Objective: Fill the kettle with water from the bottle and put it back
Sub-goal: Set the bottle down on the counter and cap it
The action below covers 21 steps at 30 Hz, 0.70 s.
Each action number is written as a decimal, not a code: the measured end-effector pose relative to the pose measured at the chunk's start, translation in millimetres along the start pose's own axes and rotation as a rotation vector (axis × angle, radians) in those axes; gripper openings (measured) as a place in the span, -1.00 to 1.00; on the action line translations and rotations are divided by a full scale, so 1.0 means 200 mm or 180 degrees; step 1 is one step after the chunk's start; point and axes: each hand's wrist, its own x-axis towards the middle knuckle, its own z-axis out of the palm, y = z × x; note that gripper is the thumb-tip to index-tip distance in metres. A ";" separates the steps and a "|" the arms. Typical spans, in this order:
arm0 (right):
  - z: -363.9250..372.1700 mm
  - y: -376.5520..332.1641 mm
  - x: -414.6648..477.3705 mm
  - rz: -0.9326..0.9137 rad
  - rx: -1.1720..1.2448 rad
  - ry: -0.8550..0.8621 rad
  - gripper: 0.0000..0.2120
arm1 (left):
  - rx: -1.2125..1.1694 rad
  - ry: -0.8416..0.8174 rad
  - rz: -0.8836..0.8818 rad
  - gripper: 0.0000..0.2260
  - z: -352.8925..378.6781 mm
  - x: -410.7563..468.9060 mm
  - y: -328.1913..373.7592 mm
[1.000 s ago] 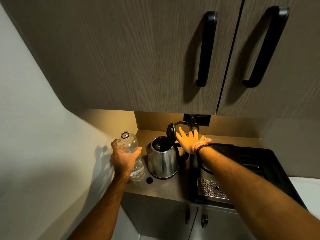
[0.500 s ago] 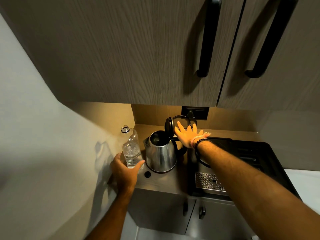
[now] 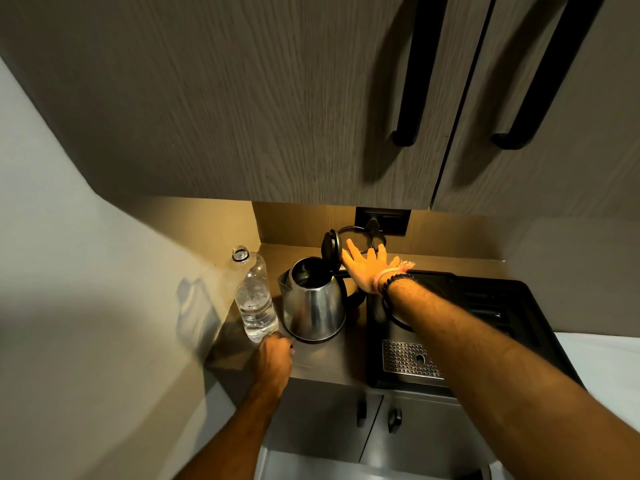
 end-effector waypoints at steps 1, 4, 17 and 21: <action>0.00 0.00 0.00 -0.0002 0.0006 -0.0008 -0.28 | 0.0026 -0.0047 0.0015 -0.79 -0.02 -0.01 0.01; 0.00 0.00 0.00 -0.0031 0.0014 -0.0002 -0.27 | 0.0158 0.0347 0.0303 -0.77 -0.12 -0.06 0.08; -0.02 0.00 -0.02 -0.0090 -0.0035 -0.0036 -0.17 | -0.0465 0.2686 0.0857 -0.80 -0.87 0.07 0.32; -0.03 -0.01 -0.03 -0.0068 -0.0051 -0.0055 -0.17 | -0.0340 0.2412 0.0684 -0.80 -0.88 0.10 0.29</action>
